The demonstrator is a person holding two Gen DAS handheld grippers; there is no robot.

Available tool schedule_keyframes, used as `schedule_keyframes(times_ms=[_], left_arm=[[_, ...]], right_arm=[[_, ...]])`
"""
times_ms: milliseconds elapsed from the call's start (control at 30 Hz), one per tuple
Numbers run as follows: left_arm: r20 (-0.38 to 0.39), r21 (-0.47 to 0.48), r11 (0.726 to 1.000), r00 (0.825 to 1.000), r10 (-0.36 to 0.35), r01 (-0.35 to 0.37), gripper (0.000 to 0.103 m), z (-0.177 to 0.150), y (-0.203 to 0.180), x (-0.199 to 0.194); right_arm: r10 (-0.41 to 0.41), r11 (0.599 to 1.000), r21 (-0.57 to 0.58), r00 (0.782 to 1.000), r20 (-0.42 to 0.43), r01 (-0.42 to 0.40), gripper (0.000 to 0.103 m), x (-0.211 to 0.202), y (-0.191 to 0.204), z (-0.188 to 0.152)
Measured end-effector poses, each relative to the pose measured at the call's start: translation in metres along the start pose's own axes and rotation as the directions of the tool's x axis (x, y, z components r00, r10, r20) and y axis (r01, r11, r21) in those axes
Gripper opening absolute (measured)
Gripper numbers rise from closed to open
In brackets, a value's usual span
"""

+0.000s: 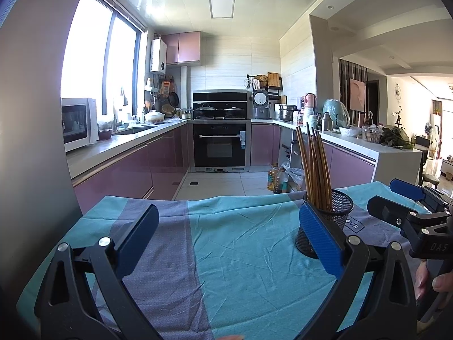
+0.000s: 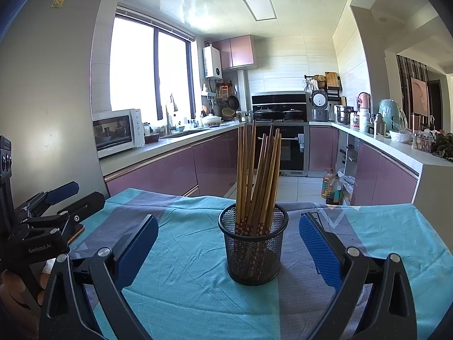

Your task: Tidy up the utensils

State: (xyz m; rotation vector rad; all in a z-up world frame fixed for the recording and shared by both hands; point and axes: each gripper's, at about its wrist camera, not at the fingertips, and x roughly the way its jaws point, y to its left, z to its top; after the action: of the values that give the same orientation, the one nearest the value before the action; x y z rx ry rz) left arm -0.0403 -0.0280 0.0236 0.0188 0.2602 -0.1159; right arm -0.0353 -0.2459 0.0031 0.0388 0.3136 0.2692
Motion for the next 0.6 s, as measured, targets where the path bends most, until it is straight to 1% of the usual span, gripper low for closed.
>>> schedule_keyframes(times_ms=[600], left_arm=[[0.005,-0.008,1.000,1.000,0.010,-0.010,0.098,-0.0022,-0.0032,0.0005]], right_arm=[[-0.006,1.000,0.004,1.000,0.001,0.006,0.096,0.0013,0.0008,-0.0011]])
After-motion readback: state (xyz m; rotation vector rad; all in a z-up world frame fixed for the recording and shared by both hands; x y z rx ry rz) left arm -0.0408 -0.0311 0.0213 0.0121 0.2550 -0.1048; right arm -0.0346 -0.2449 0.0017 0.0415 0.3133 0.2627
